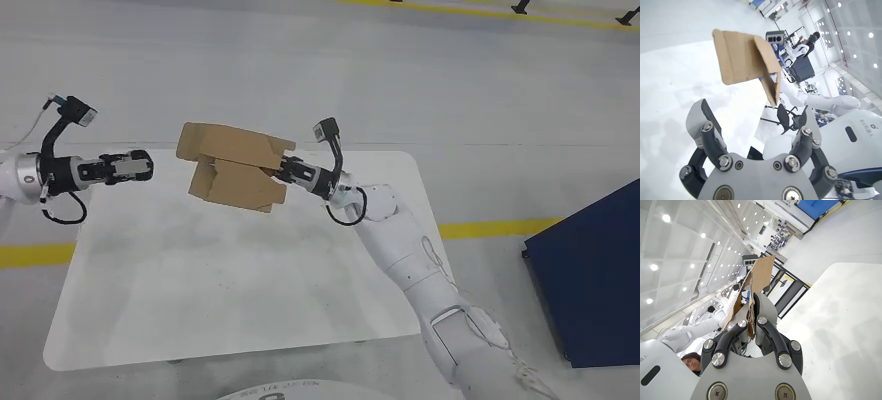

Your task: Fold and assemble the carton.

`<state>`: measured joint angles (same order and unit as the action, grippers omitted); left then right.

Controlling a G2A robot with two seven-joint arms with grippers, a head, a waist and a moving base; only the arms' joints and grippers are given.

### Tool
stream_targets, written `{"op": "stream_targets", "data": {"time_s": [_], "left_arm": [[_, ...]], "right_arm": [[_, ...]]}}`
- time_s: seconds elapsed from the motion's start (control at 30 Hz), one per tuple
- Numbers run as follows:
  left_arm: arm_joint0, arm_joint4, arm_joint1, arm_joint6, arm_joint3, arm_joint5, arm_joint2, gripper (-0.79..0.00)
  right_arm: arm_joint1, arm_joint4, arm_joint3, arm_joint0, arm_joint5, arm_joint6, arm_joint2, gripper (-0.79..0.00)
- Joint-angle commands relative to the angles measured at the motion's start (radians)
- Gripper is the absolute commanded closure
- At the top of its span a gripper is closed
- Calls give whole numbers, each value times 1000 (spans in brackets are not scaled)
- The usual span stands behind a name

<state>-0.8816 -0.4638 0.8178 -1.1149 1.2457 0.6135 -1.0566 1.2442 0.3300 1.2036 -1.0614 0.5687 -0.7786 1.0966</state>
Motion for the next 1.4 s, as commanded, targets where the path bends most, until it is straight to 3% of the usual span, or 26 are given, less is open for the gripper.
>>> {"op": "stream_targets", "data": {"time_s": [0.0, 0.17, 0.23, 0.3, 0.47, 0.8, 1.1, 1.37], "left_arm": [[-52, 147, -14, 135, 105, 1, -52, -785], [-187, 467, -37, 347, 374, -54, -138, -785], [-226, 515, -39, 373, 446, -66, -146, -785], [-245, 435, -37, 315, 484, -49, -122, -785], [-183, 370, -25, 181, 460, -119, -55, -785], [-90, 279, 7, 147, 369, -89, 18, -785], [-112, 260, 3, 151, 364, -83, -30, -785], [-95, 194, 23, 112, 346, -77, 32, -785]], "right_arm": [[3, -14, -1, 5, -11, 22, -8, 0], [6, -41, 1, 6, -18, 37, -22, 0], [7, -49, 3, 6, -21, 38, -24, 0], [7, -51, 5, 5, -24, 37, -26, 0], [8, -35, 7, 5, -48, 34, -25, 0], [9, -41, 14, 5, -60, 32, -27, 0], [10, -48, 14, 5, -59, 25, -29, 0], [12, -48, 10, 7, -53, 32, -31, 0]]}}
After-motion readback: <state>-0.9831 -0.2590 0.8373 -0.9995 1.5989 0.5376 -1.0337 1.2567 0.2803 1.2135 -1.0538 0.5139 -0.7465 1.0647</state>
